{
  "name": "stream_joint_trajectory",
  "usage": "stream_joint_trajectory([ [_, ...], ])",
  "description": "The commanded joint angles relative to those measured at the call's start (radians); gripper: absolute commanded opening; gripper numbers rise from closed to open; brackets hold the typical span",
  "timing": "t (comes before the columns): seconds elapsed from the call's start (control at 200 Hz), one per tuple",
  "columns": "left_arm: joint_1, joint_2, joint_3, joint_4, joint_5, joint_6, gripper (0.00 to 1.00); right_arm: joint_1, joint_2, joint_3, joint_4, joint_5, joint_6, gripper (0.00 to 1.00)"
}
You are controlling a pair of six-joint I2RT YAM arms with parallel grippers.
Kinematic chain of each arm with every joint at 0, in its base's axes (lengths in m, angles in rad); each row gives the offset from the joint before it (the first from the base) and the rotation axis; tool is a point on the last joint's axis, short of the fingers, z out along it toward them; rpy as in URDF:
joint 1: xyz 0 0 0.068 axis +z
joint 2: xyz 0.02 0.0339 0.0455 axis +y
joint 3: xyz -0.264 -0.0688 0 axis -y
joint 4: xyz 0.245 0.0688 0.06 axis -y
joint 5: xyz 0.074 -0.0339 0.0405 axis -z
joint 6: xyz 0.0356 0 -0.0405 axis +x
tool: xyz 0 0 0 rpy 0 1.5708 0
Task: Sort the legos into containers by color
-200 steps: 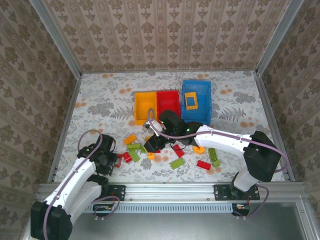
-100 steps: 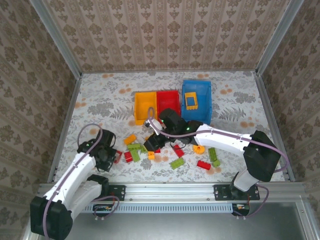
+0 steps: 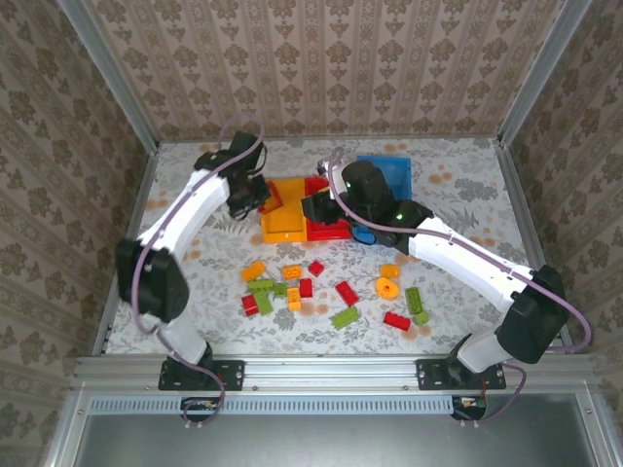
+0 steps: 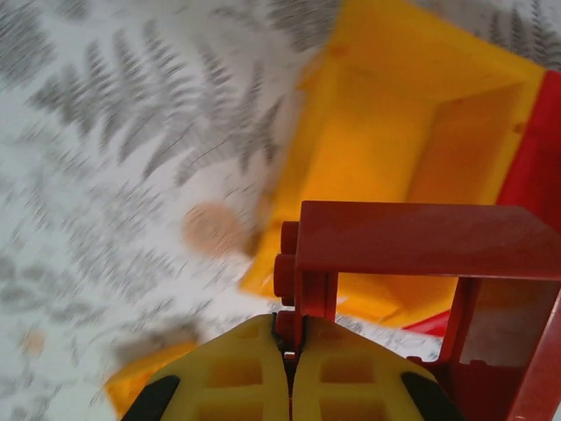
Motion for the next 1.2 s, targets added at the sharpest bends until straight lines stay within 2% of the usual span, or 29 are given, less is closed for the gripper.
stream_joint_trajectory([
  [0.0,-0.01,0.161,0.191,-0.096,0.04,0.167,0.0,0.005,0.049,0.079,-0.089,0.139,-0.027,0.45],
  [0.185,-0.016,0.39,0.45,-0.171,0.042,0.229,0.0,0.043,0.127,0.201,-0.136,0.17,-0.115,0.45],
  [0.36,-0.016,0.493,0.581,-0.238,0.014,0.239,0.0,0.06,0.153,0.24,-0.167,0.156,-0.124,0.45],
  [0.68,-0.03,0.464,0.525,-0.246,-0.066,0.227,0.0,0.06,0.161,0.21,-0.168,0.134,-0.105,0.46],
  [1.195,-0.03,0.566,0.542,-0.194,-0.026,0.226,0.0,0.058,0.146,0.147,-0.168,0.137,-0.082,0.47],
])
